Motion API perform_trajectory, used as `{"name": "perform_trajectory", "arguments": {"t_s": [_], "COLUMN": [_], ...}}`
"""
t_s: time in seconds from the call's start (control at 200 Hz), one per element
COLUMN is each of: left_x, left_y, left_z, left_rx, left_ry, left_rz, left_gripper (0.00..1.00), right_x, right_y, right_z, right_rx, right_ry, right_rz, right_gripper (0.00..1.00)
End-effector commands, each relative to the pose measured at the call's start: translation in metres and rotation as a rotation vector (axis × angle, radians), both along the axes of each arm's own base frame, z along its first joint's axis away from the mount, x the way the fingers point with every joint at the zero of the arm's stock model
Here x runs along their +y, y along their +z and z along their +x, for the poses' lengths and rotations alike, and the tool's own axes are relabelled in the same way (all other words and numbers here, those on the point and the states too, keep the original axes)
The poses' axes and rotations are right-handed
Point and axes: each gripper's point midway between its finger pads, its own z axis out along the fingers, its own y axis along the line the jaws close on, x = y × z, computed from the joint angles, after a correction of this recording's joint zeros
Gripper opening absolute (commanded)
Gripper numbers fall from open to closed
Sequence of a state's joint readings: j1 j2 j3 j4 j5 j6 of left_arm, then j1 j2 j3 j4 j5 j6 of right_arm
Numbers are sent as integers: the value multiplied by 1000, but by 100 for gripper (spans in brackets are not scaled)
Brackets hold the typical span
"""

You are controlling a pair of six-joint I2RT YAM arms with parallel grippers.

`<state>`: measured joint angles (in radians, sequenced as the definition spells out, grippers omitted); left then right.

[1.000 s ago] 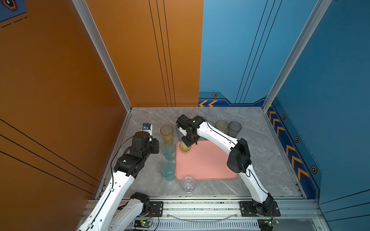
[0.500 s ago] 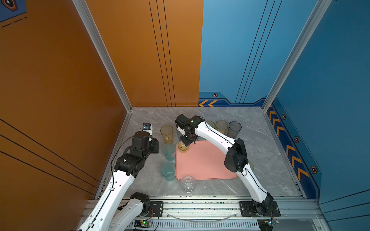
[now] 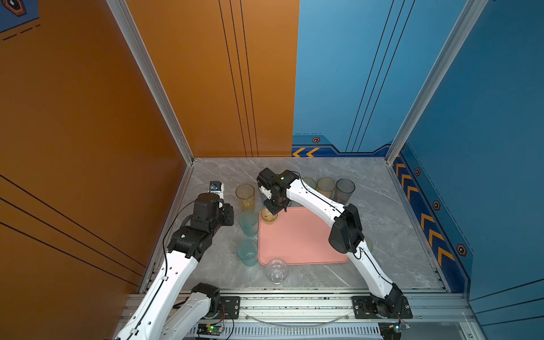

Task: Place the glasses into the tray
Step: Place the glass on the tray.

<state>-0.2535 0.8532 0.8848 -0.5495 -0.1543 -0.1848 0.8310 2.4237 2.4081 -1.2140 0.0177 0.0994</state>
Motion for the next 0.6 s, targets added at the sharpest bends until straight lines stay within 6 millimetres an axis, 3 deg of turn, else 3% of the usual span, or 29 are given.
{"name": "perform_trajectory", "arguments": {"t_s": [0.0,0.17,0.591], "left_x": [0,-1,-1], "left_y": [7,7,7], "left_z": [2,2,2], "left_rx": [-15,-15,-14], "left_ry": [1,-2,-3], "left_rz": [-24,-26,-29], "left_gripper": [24,24,24], "right_x": [3,3,3], "right_y": [-7,-9,-7], "right_z": [-3,-4,-5], "right_rx": [26,35,29], "right_ry": [25,26,26], "right_rz": [-5,-8,-12], "right_gripper": [7,8,20]}}
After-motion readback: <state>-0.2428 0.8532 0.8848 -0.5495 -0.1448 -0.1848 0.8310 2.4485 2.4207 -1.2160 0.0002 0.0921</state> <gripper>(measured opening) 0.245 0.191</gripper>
